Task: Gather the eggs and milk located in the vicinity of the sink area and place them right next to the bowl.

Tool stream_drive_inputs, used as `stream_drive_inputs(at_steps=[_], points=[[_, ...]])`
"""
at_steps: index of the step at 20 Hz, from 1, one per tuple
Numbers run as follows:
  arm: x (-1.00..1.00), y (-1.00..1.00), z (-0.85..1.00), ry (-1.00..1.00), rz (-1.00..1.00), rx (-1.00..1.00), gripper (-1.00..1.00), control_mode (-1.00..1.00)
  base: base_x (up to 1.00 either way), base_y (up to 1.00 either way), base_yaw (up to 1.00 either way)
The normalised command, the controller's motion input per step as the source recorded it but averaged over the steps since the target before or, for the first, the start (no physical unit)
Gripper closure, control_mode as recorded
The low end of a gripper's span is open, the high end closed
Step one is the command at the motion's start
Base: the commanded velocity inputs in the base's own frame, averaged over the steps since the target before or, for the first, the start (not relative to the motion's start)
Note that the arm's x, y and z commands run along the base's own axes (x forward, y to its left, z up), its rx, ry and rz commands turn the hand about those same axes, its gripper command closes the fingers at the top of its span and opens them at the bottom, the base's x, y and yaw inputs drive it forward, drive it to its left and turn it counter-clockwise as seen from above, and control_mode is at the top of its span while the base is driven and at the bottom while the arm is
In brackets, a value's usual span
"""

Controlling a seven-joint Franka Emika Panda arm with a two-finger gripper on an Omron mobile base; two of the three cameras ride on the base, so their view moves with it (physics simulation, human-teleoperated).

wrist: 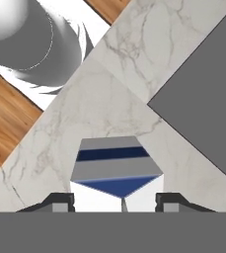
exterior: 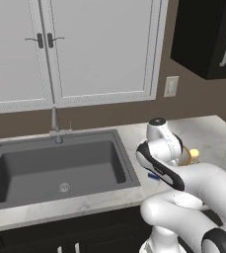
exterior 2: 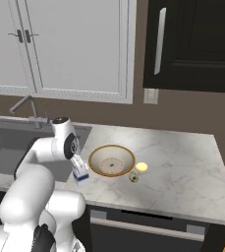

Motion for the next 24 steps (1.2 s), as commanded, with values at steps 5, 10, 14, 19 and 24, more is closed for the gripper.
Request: stream_drive_inputs(at_steps=[5, 10, 14, 19, 24], points=[[0.11, -0.15, -0.08, 0.00, 0.00, 0.00, 1.00, -1.00, 0.00, 0.00, 0.00], [0.01, -0.05, -0.12, 0.00, 0.00, 0.00, 1.00, -1.00, 0.00, 0.00, 0.00], [0.00, -0.01, -0.17, 0.00, 0.00, 0.00, 1.00, -1.00, 0.00, 0.00, 0.00], [0.06, -0.06, -0.16, 0.00, 0.00, 0.00, 1.00, -1.00, 0.00, 0.00, 0.00], [0.11, -0.16, -0.18, 0.00, 0.00, 0.00, 1.00, -1.00, 0.00, 0.00, 0.00]])
